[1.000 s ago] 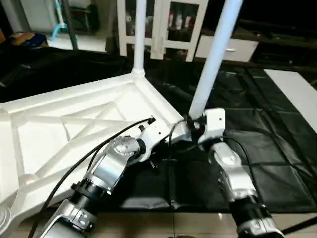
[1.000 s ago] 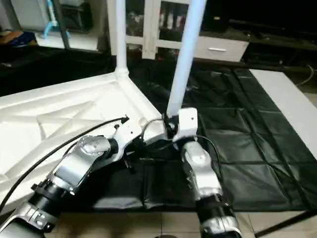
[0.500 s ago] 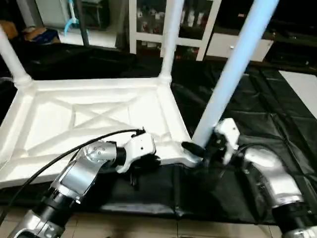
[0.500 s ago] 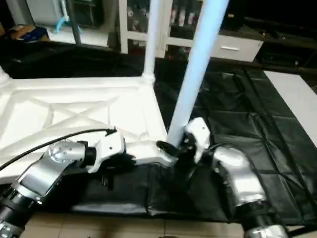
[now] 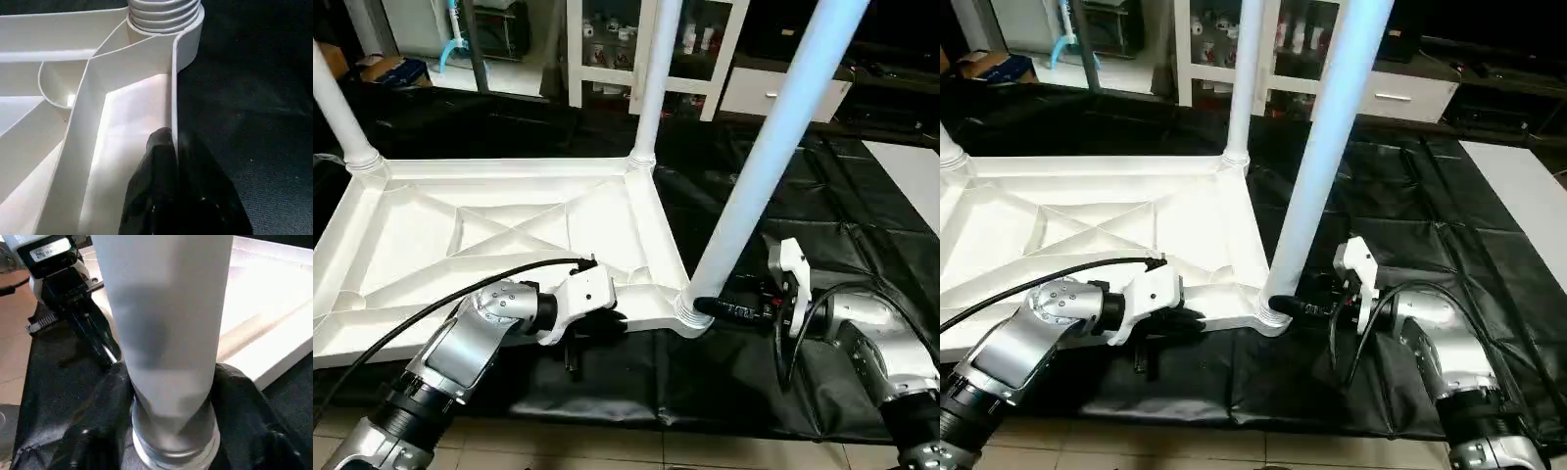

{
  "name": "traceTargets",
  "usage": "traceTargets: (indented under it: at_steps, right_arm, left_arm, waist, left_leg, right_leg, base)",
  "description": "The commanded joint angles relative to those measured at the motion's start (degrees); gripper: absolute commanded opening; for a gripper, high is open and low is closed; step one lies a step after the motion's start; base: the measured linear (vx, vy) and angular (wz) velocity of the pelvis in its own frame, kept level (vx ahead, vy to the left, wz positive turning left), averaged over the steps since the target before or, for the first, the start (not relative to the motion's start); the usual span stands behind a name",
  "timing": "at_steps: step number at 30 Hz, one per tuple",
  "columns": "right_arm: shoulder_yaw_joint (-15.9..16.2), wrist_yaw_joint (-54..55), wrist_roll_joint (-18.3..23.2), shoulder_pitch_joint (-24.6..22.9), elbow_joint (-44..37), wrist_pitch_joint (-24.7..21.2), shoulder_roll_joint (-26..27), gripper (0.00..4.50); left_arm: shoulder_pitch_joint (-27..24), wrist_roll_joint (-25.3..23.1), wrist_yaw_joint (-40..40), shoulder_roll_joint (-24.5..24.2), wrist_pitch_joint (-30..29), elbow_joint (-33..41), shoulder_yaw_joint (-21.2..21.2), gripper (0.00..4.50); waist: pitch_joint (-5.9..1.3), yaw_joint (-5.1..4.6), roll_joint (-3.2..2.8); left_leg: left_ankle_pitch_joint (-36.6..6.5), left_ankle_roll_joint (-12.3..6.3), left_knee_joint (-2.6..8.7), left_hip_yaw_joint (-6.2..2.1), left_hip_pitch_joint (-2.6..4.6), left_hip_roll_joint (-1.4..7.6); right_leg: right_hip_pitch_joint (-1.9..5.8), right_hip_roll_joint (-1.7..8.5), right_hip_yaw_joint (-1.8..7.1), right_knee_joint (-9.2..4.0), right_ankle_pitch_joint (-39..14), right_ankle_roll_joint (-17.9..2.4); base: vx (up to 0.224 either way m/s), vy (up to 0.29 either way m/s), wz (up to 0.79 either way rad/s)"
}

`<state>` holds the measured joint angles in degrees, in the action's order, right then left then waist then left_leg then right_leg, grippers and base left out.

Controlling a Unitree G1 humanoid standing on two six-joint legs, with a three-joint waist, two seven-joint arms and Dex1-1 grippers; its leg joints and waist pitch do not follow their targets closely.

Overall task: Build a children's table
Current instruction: Rotate leg to tighten

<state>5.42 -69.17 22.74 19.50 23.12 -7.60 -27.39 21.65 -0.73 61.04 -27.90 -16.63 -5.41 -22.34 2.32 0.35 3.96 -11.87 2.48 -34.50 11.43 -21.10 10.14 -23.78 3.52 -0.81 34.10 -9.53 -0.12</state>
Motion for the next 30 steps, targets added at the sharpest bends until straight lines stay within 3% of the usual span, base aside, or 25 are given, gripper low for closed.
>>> traceTargets:
  at_steps: [1, 8, 11, 12, 14, 15, 16, 17, 18, 19, 22, 26, 28, 30]
  right_arm:
    - [-0.5, 0.3, 0.7, 0.5, 0.7, -0.7, 0.3, 2.05]
    - [-1.3, 9.1, -4.6, 0.6, 4.5, 2.9, 2.3, 1.92]
    - [-1.3, 23.5, -10.5, 0.9, 8.0, 3.1, 5.2, 1.90]
    - [-1.3, 23.5, -10.5, 0.9, 8.0, 3.1, 5.2, 1.90]
    - [-3.4, 37.5, -13.0, 1.2, 9.9, 1.9, 8.9, 1.90]
    - [-6.4, 53.2, -15.4, 1.3, 11.2, 1.9, 13.1, 1.89]
    - [-7.9, 60.3, -16.4, 1.3, 11.5, 2.7, 15.3, 1.89]
    - [-8.9, 64.3, -16.9, 1.2, 11.6, 3.3, 16.6, 1.89]
    - [-8.9, 67.9, -17.6, 1.5, 12.0, 4.0, 18.5, 1.89]
    - [-7.4, 69.8, -18.3, 2.7, 13.3, 5.5, 22.0, 1.89]
    - [-6.2, 68.9, -18.1, 3.7, 13.3, 6.7, 24.6, 1.89]
    - [-5.2, 62.8, -16.2, 4.7, 12.2, 10.3, 26.3, 1.89]
    - [-3.7, 56.9, -14.9, 3.4, 8.6, 11.0, 25.6, 2.58]
    - [-3.5, 55.0, -13.9, 2.4, 6.0, 11.2, 24.9, 2.65]
  left_arm:
    - [-1.3, 0.5, 1.6, 0.2, 0.2, 0.1, -1.7, 0.00]
    - [-0.9, -0.2, 0.2, 0.9, -1.9, 0.2, -2.2, 0.00]
    - [0.6, -1.1, -4.1, 4.2, -6.2, -0.3, -1.8, 0.00]
    - [0.6, -1.1, -4.1, 4.2, -6.2, -0.3, -1.8, 0.00]
    - [2.2, -2.9, -9.2, 7.3, -9.7, -1.6, -1.4, 0.00]
    - [3.9, -5.2, -16.1, 10.9, -12.4, -3.6, -0.5, 0.00]
    - [4.6, -5.9, -19.4, 12.9, -13.1, -4.7, 0.2, 0.00]
    - [4.9, -6.3, -21.4, 14.1, -13.3, -5.4, 0.6, 0.00]
    - [5.1, -6.3, -22.6, 15.5, -14.0, -5.7, 0.6, 0.00]
    - [4.9, -6.6, -23.2, 17.0, -14.3, -5.7, -0.2, 0.00]
    - [4.7, -7.0, -22.7, 17.1, -13.9, -5.6, -1.2, 0.00]
    - [4.6, -6.7, -21.7, 16.4, -13.5, -5.2, -1.1, 0.00]
    - [4.4, -6.8, -20.3, 15.0, -12.1, -5.2, -1.2, 0.00]
    - [4.1, -6.9, -19.2, 14.0, -10.7, -5.3, -1.4, 0.00]
  waist:
    - [-2.88, 0.15, 0.09]
    - [-2.64, -0.27, 0.02]
    - [-2.50, -0.93, -0.02]
    - [-2.53, -1.10, -0.06]
    - [-2.42, -1.83, -0.05]
    - [-2.51, -2.14, -0.17]
    - [-2.58, -2.44, -0.11]
    - [-2.79, -2.50, 0.06]
    - [-2.87, -2.47, -0.48]
    - [-2.82, -2.75, -0.16]
    - [-2.74, -3.18, -0.47]
    - [-2.76, -3.29, -0.29]
    - [-2.78, -3.33, -0.20]
    - [-2.80, -2.79, -0.36]
  left_leg:
    - [-9.1, -4.42, 4.00, -1.22, 0.65, 3.18]
    - [-12.9, -2.26, 4.31, -1.39, 0.67, 3.13]
    - [-15.6, -0.18, 4.64, -1.70, 0.65, 3.06]
    - [-16.0, 0.38, 4.69, -1.81, 0.63, 3.12]
    - [-18.4, 2.16, 4.89, -2.11, 0.55, 2.92]
    - [-18.9, 2.69, 4.93, -2.20, 0.49, 2.84]
    - [-19.9, 4.09, 4.75, -2.23, 0.77, 2.66]
    - [-20.9, 4.50, 4.66, -2.43, 0.88, 2.54]
    - [-21.6, 4.47, 4.69, -2.53, 1.01, 2.56]
    - [-22.7, 3.82, 4.61, -2.32, 0.92, 2.49]
    - [-24.6, 2.24, 4.62, -2.44, 0.70, 2.33]
    - [-24.3, 1.66, 4.71, -2.47, 0.46, 2.40]
    - [-23.9, 1.21, 4.78, -2.46, 0.37, 2.54]
    - [-23.0, 0.71, 4.71, -2.27, 0.62, 2.71]
  right_leg:
    - [2.32, 3.71, 1.65, -3.43, -11.8, -13.7]
    - [2.06, 3.74, 1.66, -4.03, -17.4, -12.3]
    - [1.84, 3.64, 1.59, -4.39, -21.8, -10.6]
    - [1.84, 3.69, 1.58, -4.34, -22.2, -10.4]
    - [1.51, 3.64, 1.49, -4.69, -25.4, -8.8]
    - [1.50, 3.60, 1.45, -4.74, -26.3, -8.4]
    - [0.89, 3.59, 1.47, -5.04, -28.1, -7.4]
    - [0.91, 3.59, 1.34, -5.16, -29.1, -6.4]
    - [0.93, 3.53, 1.29, -5.12, -28.6, -6.1]
    - [0.61, 3.38, 1.29, -5.40, -27.8, -5.9]
    - [0.56, 3.35, 1.30, -5.78, -28.2, -5.4]
    - [0.79, 3.37, 1.31, -5.63, -27.0, -5.5]
    - [0.94, 3.37, 1.40, -5.43, -25.4, -6.1]
    - [0.93, 3.39, 1.56, -5.37, -23.5, -6.4]
  base:
    - [0.000, 0.000, 0.00]
    - [0.000, 0.000, 0.00]
    - [0.000, 0.000, 0.00]
    - [0.000, 0.000, 0.00]
    - [0.000, 0.000, 0.00]
    - [0.000, 0.000, 0.00]
    - [0.000, 0.000, 0.00]
    - [0.000, 0.000, 0.00]
    - [0.000, 0.000, 0.00]
    - [0.000, 0.000, 0.00]
    - [0.000, 0.000, 0.00]
    - [0.000, 0.000, 0.00]
    - [0.000, 0.000, 0.00]
    - [0.000, 0.000, 0.00]
